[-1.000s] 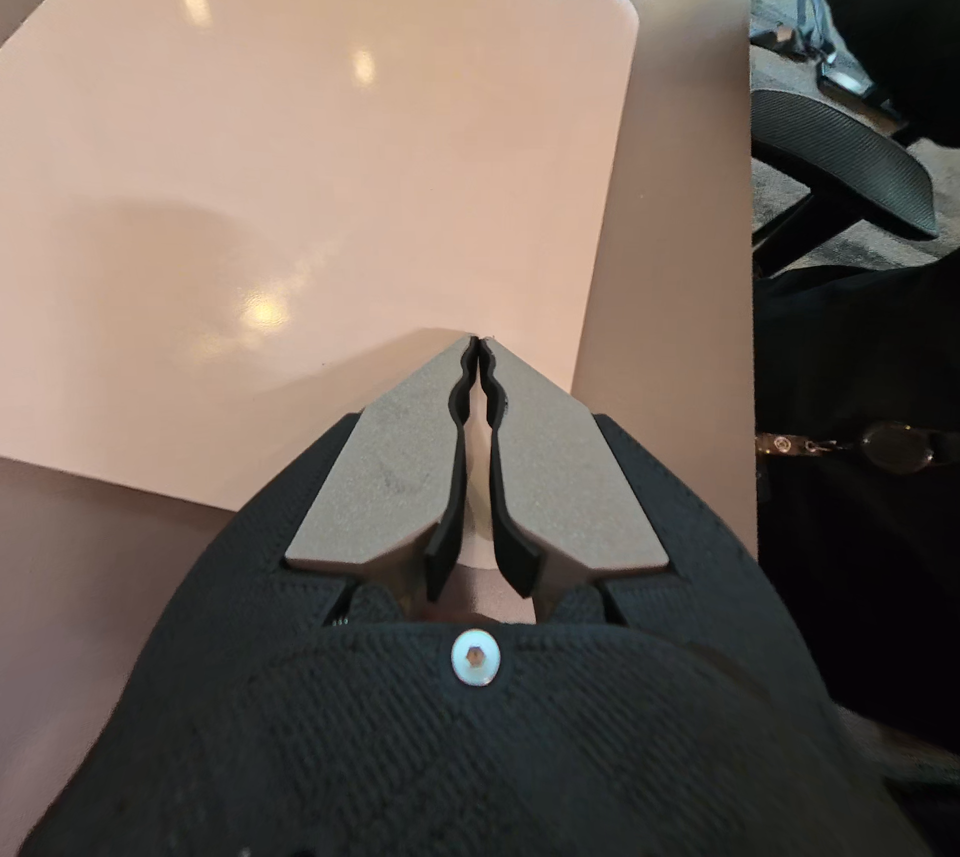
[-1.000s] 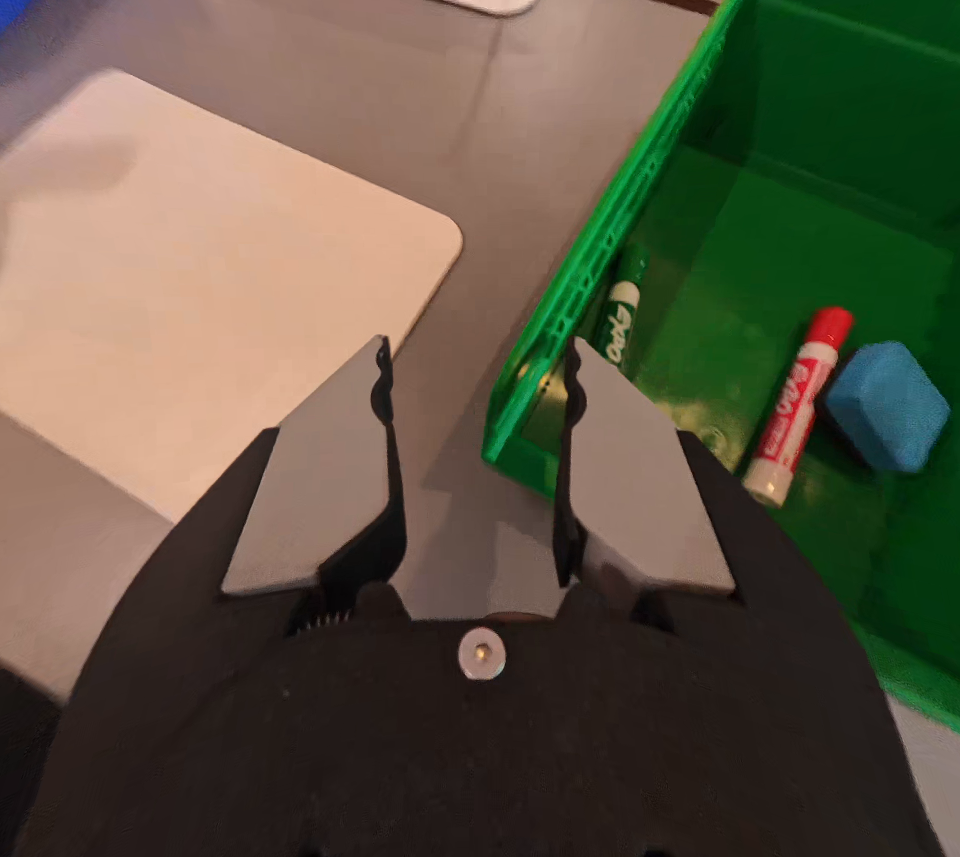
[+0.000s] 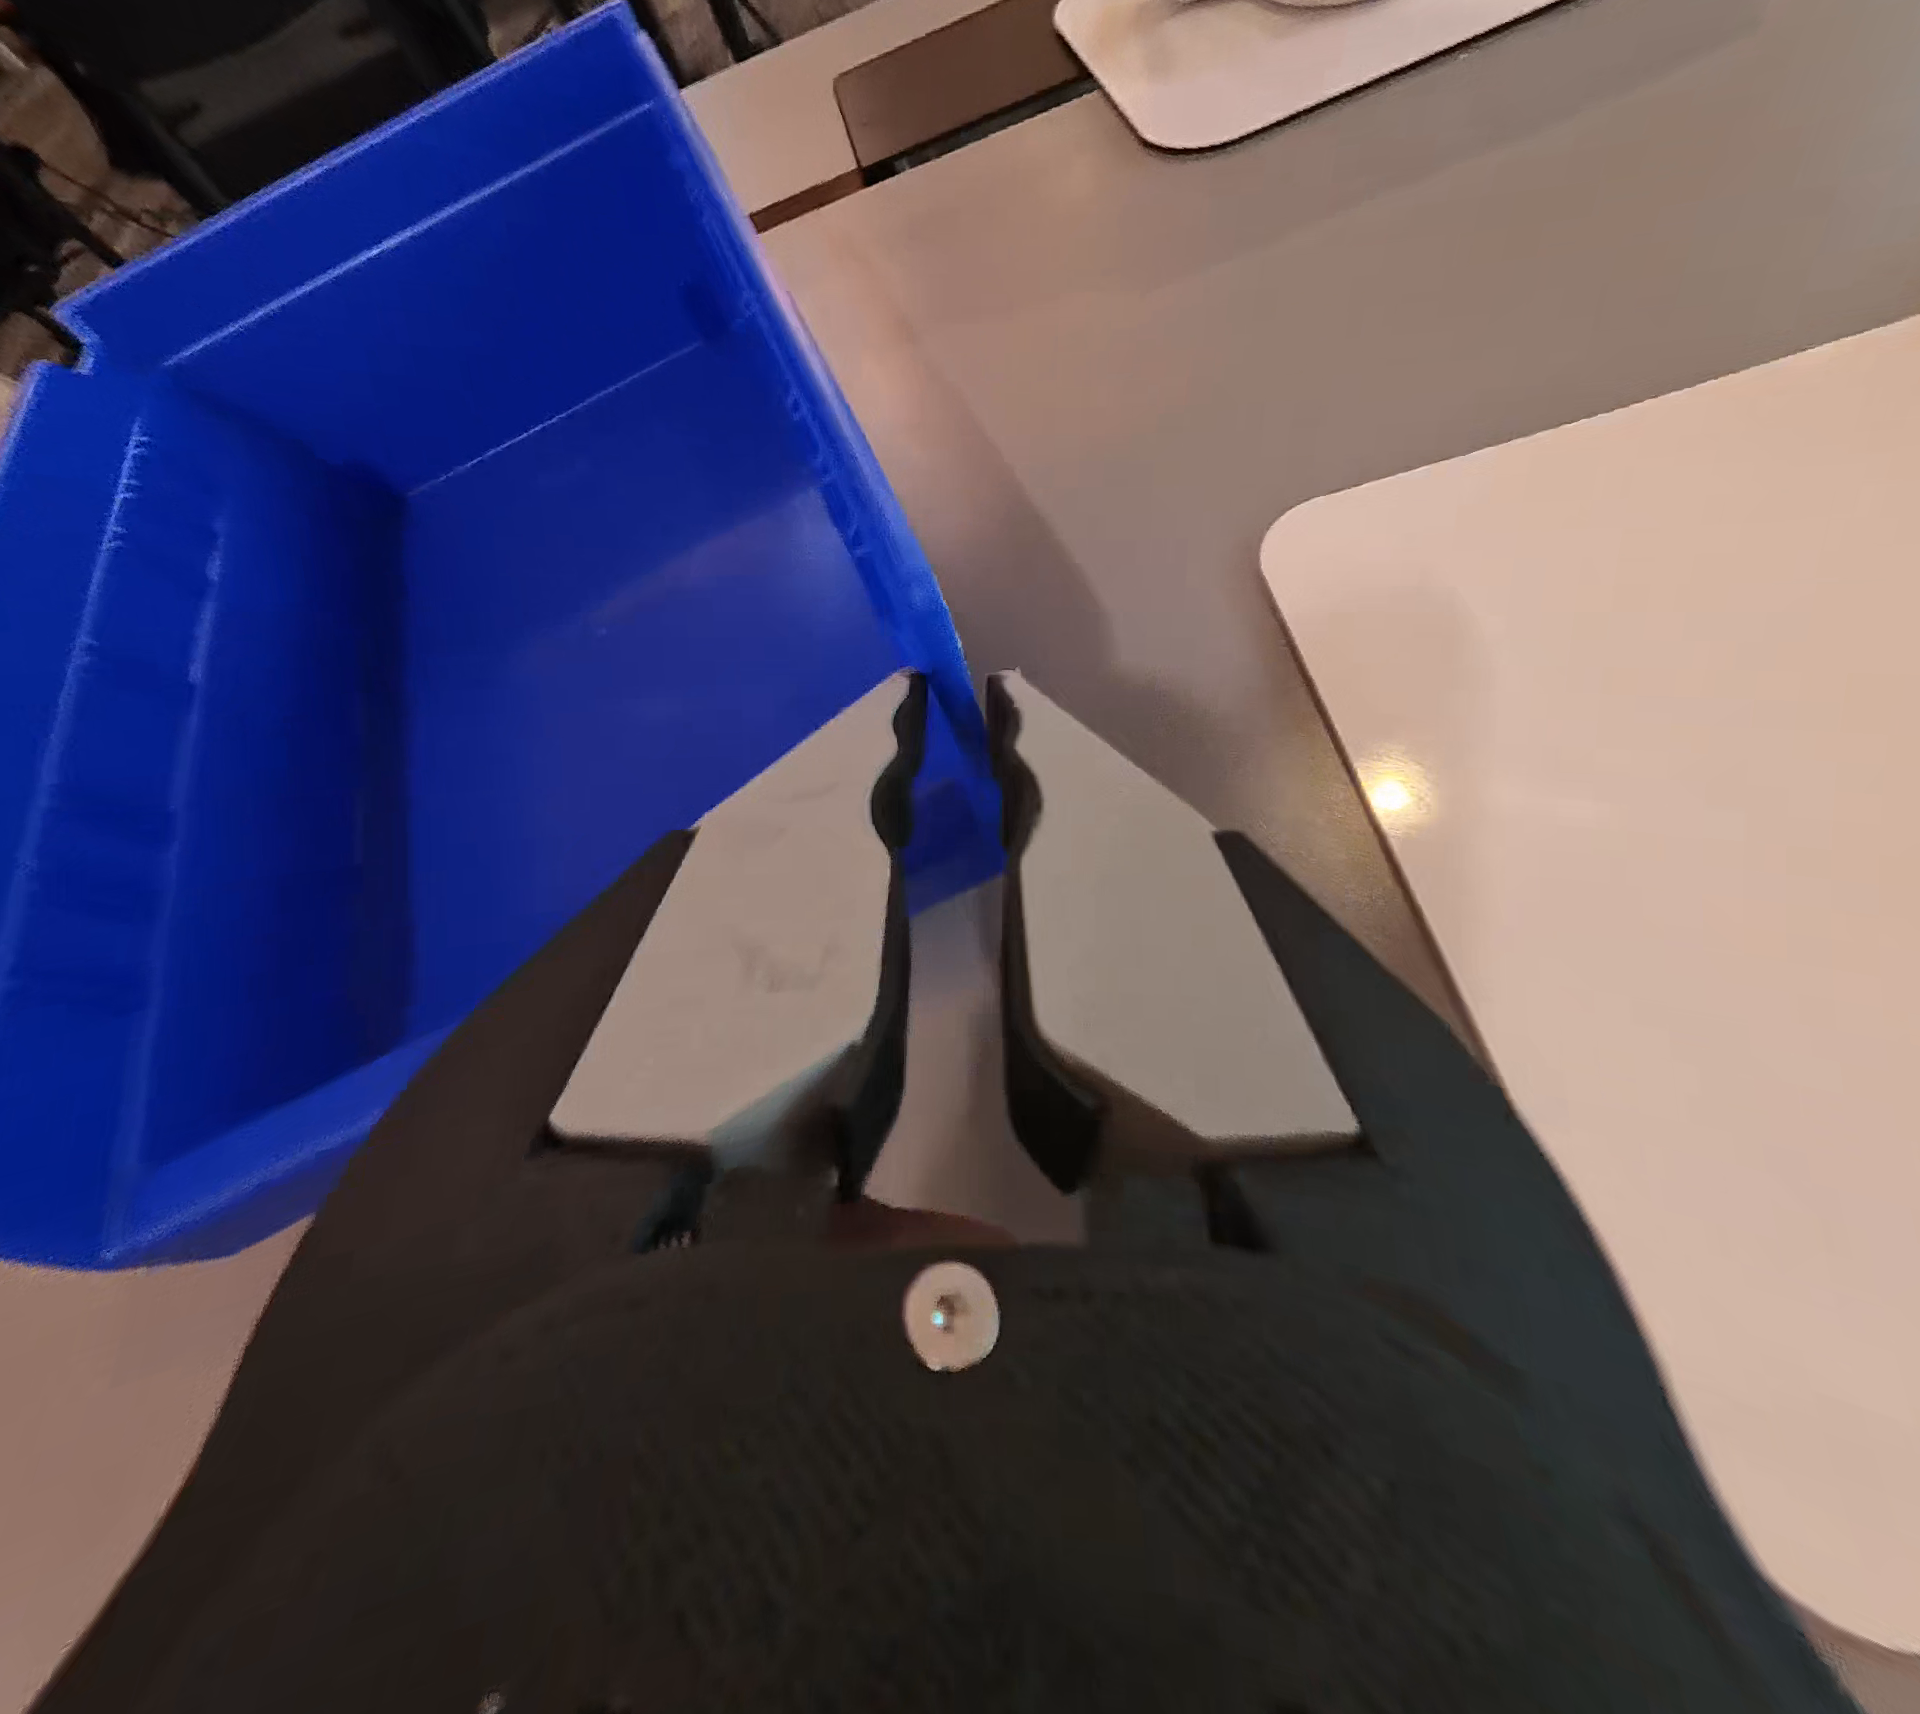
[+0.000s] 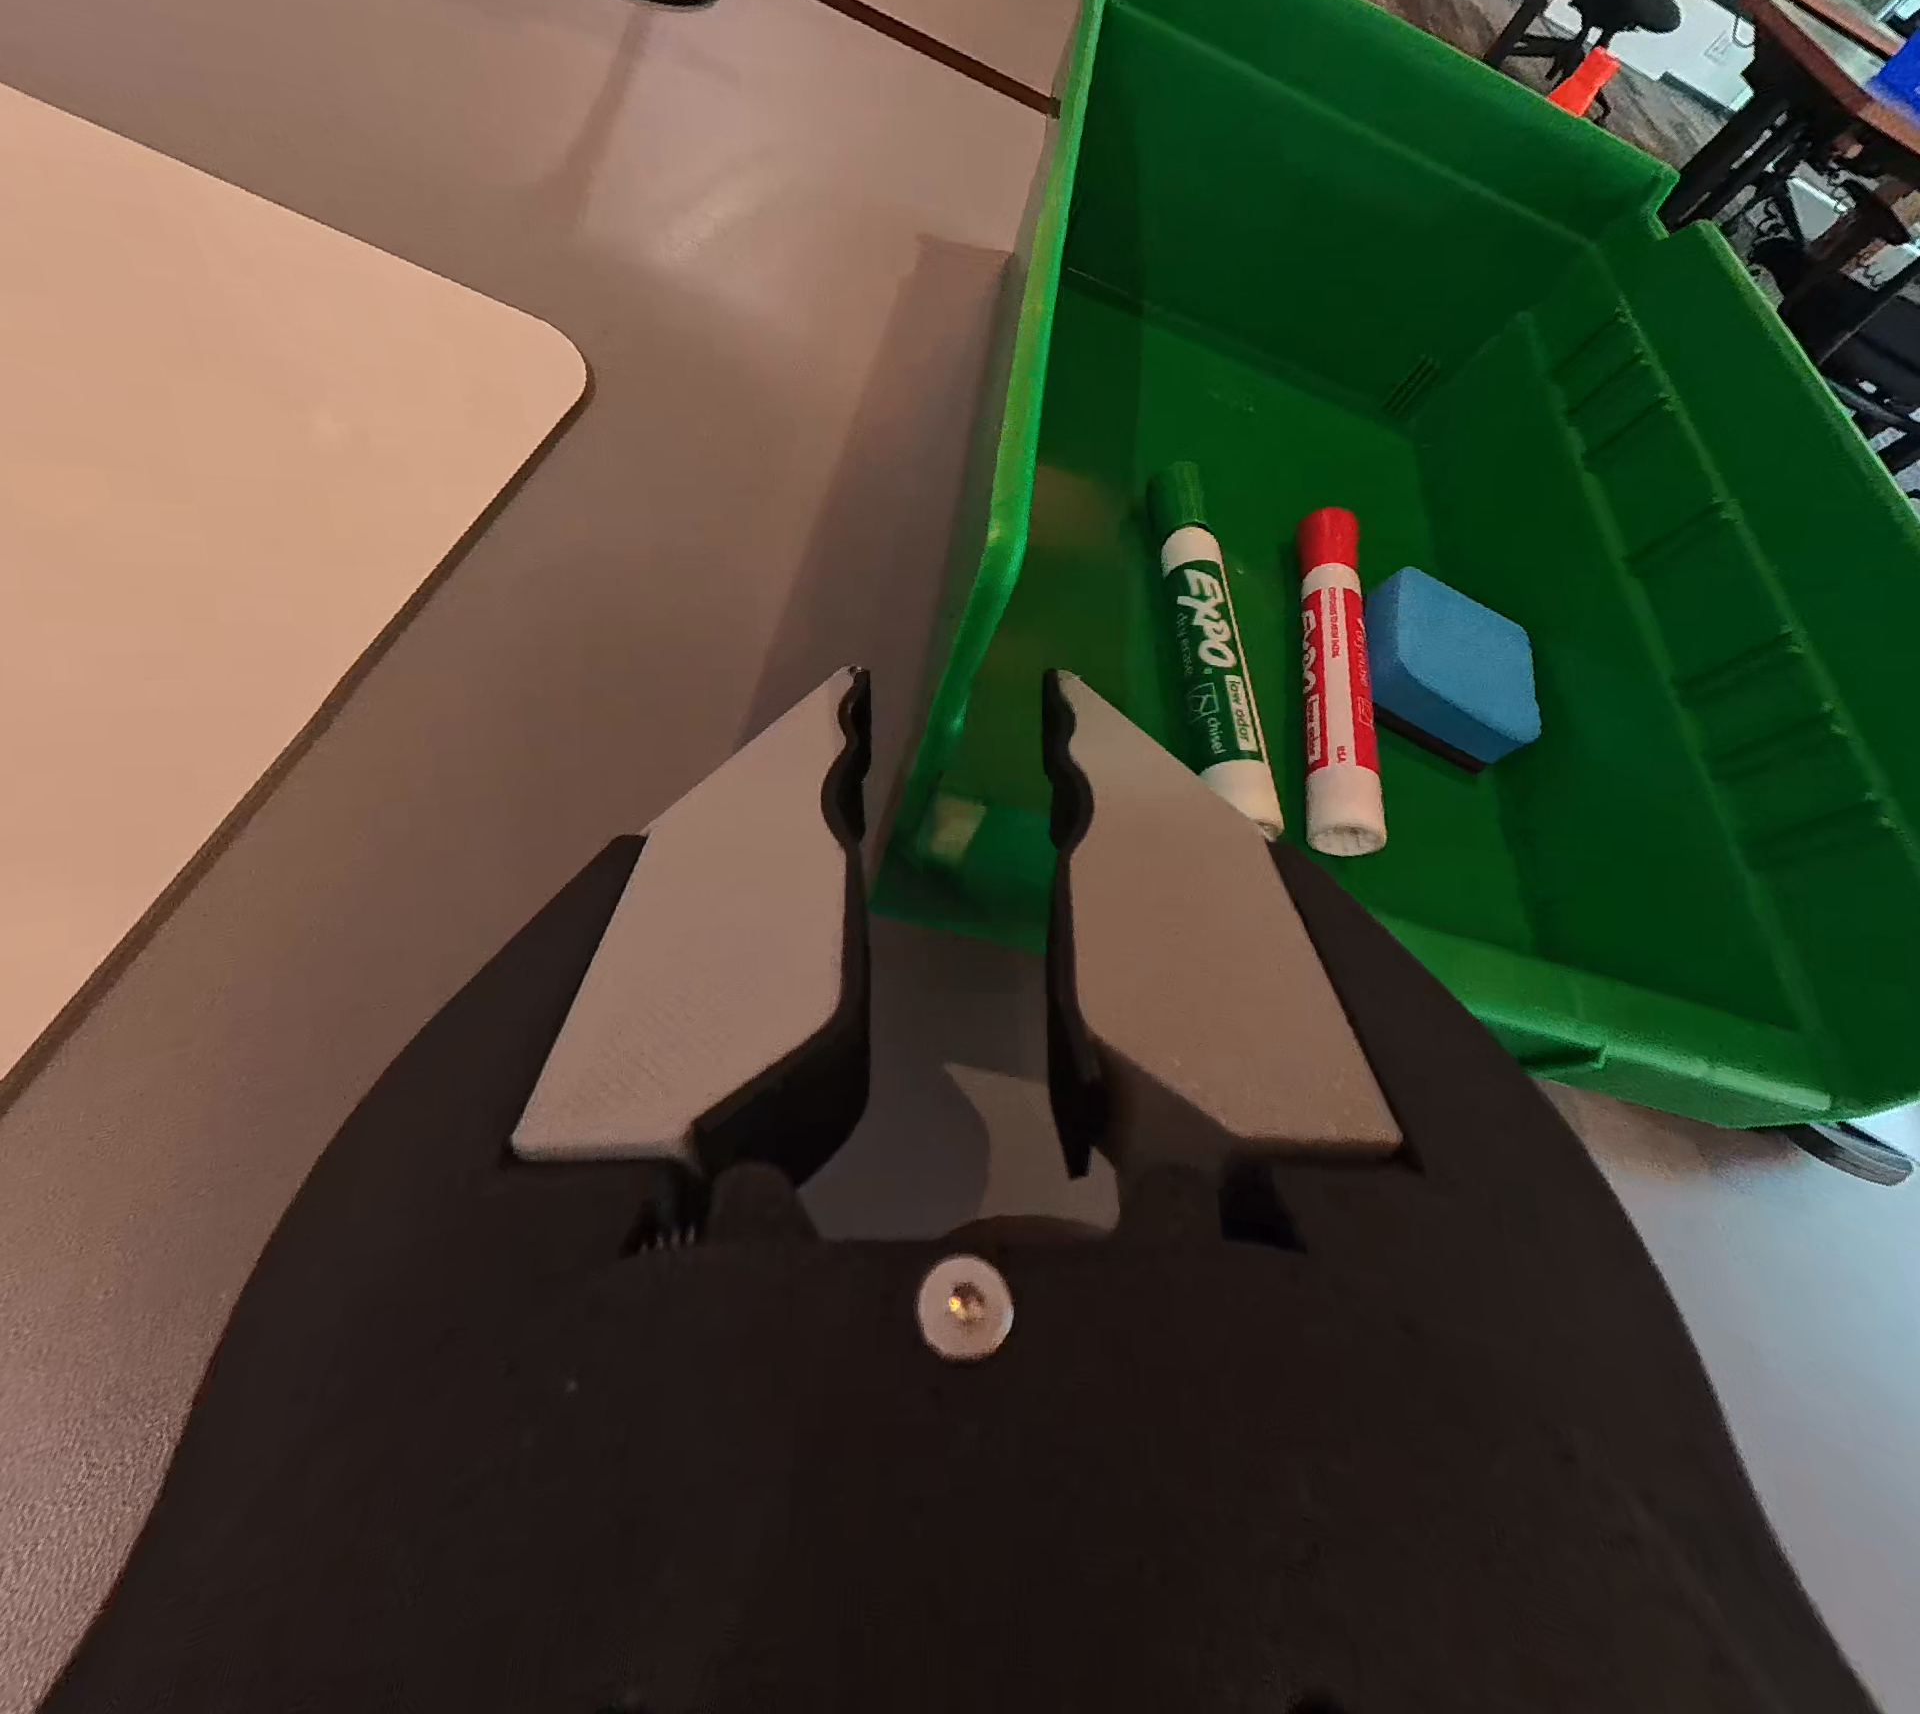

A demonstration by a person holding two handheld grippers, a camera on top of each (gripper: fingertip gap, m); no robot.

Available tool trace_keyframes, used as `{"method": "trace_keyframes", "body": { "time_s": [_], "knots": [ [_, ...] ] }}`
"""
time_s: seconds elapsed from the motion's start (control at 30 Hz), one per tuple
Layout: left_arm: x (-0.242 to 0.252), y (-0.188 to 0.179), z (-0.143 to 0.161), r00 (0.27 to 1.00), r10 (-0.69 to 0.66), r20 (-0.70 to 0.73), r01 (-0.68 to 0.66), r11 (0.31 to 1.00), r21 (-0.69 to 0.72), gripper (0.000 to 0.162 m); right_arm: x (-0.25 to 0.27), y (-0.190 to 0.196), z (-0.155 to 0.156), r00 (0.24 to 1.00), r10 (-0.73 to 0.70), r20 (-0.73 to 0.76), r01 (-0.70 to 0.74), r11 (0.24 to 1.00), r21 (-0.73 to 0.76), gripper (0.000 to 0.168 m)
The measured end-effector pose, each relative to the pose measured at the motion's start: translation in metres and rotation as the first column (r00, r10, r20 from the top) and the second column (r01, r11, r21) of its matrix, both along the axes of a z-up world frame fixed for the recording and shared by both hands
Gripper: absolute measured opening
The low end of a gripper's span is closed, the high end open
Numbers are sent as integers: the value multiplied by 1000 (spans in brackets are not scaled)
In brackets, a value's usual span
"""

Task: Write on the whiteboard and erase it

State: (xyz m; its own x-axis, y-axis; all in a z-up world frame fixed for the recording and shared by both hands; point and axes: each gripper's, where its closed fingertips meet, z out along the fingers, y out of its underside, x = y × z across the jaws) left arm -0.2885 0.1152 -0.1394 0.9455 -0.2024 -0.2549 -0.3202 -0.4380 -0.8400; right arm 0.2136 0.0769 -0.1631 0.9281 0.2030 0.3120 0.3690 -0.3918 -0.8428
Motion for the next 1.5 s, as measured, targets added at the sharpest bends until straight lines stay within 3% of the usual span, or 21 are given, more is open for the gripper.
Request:
{"method": "trace_keyframes", "body": {
  "time_s": [0.1,0.2,0.27,0.33,0.5,0.63,0.77,0.8,0.87,1.03,1.17,1.3,1.4,1.5],
  "knots": [
    [-8,-3,2,1000,0,2,0,1000,20,8,3,2,-2,1000,-14,-23,14,1000,-16,40],
    [-23,-13,4,998,10,-69,-7,999,46,6,6,5,-4,999,-19,-30,18,999,-31,37],
    [-32,-23,8,998,2,-65,2,998,61,5,0,4,-3,1000,18,-23,-18,999,-28,15],
    [-43,-34,19,1000,-1,-14,2,995,99,4,-2,3,-2,1000,17,12,-16,1000,-14,6],
    [-65,-54,7,999,1,35,-3,999,50,4,-2,3,-2,999,6,50,-6,1000,-4,5],
    [-57,-55,4,998,-24,62,20,998,65,31,-3,3,-3,999,13,45,-13,1000,-13,10],
    [-55,-38,1,1000,-1,26,0,999,32,44,-2,4,-5,997,-4,73,5,1000,-17,24],
    [-53,-34,-4,1000,-1,30,1,1000,2,38,0,5,-5,997,-14,75,15,1000,-19,26],
    [-58,-26,-7,1000,17,14,-17,1000,-7,2,3,5,-5,998,-29,62,30,999,-17,23],
    [-64,-27,-3,995,14,96,-16,1000,19,1,5,4,0,999,-30,11,30,1000,-6,2],
    [-69,-46,32,983,-42,177,21,993,116,1,8,0,20,998,-17,-56,22,996,87,0],
    [-80,-69,72,946,-116,302,58,979,194,2,0,-10,39,978,83,-192,-52,986,158,0],
    [-86,-90,92,965,-144,217,90,967,239,3,-11,-21,54,948,142,-284,-87,976,198,0],
    [-91,-110,110,970,-144,196,86,957,278,3,-28,-33,75,945,171,-279,-102,964,244,0]
  ]
}}
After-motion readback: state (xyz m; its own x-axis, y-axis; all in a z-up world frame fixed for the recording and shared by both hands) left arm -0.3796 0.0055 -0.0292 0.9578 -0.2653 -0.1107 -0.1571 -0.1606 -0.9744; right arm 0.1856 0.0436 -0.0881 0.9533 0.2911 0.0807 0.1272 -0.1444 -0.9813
